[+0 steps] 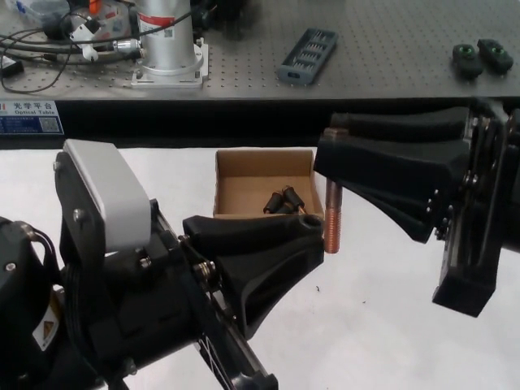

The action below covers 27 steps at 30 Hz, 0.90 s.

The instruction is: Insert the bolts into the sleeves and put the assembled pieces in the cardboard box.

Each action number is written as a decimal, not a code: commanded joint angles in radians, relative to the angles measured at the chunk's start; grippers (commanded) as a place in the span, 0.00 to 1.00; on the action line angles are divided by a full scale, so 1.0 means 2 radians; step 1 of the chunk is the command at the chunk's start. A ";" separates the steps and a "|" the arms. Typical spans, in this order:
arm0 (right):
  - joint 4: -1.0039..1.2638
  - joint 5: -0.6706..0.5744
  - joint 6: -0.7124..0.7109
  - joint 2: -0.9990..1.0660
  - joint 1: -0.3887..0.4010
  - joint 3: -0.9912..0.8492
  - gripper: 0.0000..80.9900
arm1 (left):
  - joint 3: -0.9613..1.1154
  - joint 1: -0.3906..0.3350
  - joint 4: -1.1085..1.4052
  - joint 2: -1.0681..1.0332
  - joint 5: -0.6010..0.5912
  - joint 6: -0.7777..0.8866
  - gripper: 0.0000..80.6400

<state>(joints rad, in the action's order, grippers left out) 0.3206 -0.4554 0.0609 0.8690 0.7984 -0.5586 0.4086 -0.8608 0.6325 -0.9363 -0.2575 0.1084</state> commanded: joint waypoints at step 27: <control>0.086 -0.009 -0.027 0.045 -0.002 -0.001 0.04 | 0.004 0.000 0.026 0.006 -0.013 0.004 0.01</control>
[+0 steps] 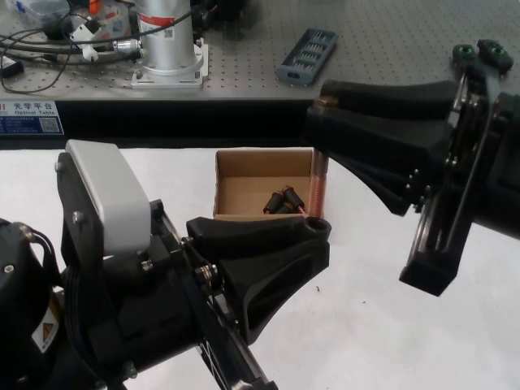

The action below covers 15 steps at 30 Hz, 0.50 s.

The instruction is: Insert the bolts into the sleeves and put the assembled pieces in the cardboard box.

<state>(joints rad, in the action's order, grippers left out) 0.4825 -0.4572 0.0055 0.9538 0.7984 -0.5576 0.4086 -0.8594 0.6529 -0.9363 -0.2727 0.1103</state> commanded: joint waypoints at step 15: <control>-0.001 -0.025 0.012 -0.017 -0.002 -0.002 0.04 | 0.004 -0.001 0.016 0.006 0.018 0.003 0.01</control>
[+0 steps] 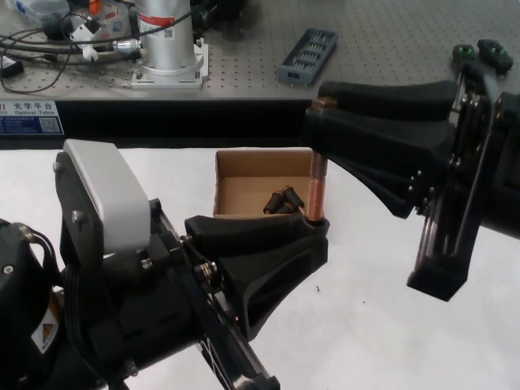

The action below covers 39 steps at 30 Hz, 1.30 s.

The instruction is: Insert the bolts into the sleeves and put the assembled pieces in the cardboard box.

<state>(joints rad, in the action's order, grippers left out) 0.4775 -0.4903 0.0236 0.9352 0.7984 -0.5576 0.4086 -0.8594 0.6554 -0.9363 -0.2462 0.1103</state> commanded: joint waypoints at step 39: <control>0.004 0.007 -0.015 -0.007 -0.002 -0.002 0.04 | 0.004 -0.001 0.036 0.006 0.003 0.012 0.01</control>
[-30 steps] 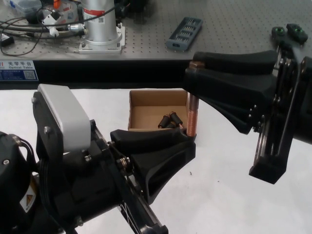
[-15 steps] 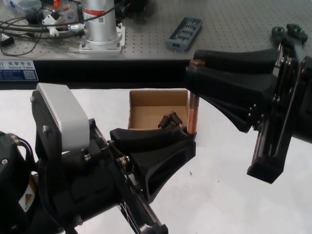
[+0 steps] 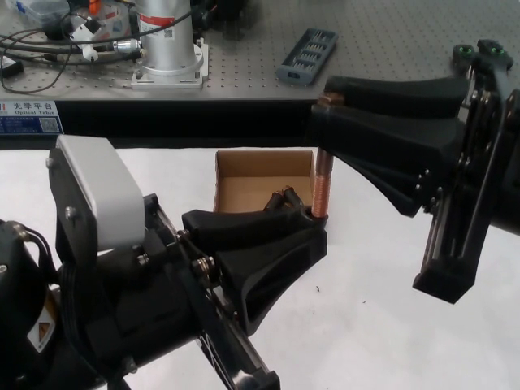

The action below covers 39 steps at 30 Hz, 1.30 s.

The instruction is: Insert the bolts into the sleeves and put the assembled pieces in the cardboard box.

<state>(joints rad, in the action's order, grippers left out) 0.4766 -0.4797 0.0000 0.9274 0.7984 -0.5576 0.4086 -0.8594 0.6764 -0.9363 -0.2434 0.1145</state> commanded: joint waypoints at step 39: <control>-0.055 0.057 0.037 -0.040 0.026 -0.002 0.42 | 0.004 -0.001 0.081 0.006 0.066 0.033 0.01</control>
<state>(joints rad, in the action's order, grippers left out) 0.3740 -0.4442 0.0733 0.8840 0.8532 -0.5576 0.4076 -0.8616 0.8108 -0.9349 -0.1750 0.1395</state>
